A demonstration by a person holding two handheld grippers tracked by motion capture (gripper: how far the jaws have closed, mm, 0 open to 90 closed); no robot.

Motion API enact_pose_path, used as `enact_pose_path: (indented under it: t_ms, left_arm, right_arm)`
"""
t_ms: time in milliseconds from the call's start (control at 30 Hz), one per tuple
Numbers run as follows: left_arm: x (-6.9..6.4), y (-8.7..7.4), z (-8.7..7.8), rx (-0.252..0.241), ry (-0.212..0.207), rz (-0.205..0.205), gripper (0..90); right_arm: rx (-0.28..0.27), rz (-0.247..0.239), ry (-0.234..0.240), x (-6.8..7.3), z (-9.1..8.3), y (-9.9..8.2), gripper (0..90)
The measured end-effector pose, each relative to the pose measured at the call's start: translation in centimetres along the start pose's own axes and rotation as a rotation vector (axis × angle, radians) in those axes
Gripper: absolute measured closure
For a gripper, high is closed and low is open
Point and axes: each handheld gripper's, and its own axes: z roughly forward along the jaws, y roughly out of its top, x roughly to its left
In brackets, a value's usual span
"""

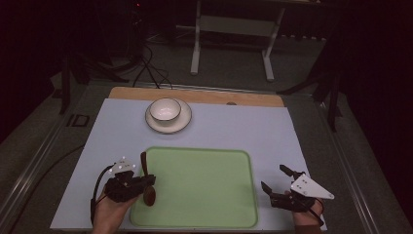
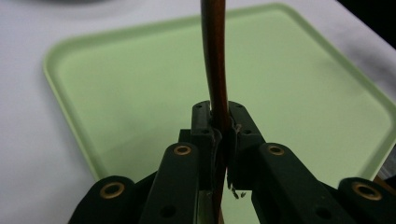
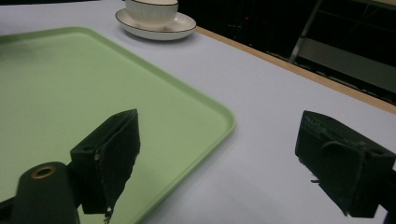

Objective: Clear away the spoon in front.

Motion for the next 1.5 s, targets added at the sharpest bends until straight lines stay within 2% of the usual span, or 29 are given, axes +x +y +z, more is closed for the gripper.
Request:
enact_pose_path:
  t_ms: [167, 300, 400, 633, 833, 1033, 1233, 1500]
  left_arm:
    - [0.4, -0.3, 0.7, -0.001, -0.005, 0.01, 81.8]
    - [1.5, -0.9, 1.8, 0.017, 0.003, -0.026, 81.2]
    - [1.9, -1.2, 2.0, 0.014, 0.01, -0.034, 80.4]
    - [2.6, -1.5, 2.3, 0.006, 0.008, -0.064, 79.4]
    - [2.9, -1.9, 2.8, 0.024, 0.011, -0.079, 78.2]
    - [3.1, -2.1, 3.2, 0.052, 0.043, -0.081, 77.0]
    - [3.2, -2.2, 3.1, 0.048, 0.078, -0.074, 76.0]
    - [2.8, -2.2, 2.9, 0.045, 0.134, -0.048, 65.8]
  right_arm:
    - [0.0, 0.0, 0.002, 0.0, 0.0, 0.0, 13.6]
    - [0.001, -0.001, 0.002, 0.0, 0.0, 0.0, 13.6]
    - [-0.001, 0.001, 0.002, 0.0, 0.0, 0.0, 13.6]
    - [0.002, -0.003, 0.005, 0.0, 0.0, 0.0, 13.6]
    - [0.003, -0.003, 0.007, 0.0, 0.0, 0.0, 13.6]
    - [0.005, -0.002, 0.008, 0.0, 0.0, 0.0, 13.6]
    - [0.006, -0.002, 0.009, 0.0, 0.0, 0.0, 13.6]
    - [0.003, -0.006, 0.008, 0.0, 0.0, 0.0, 13.6]
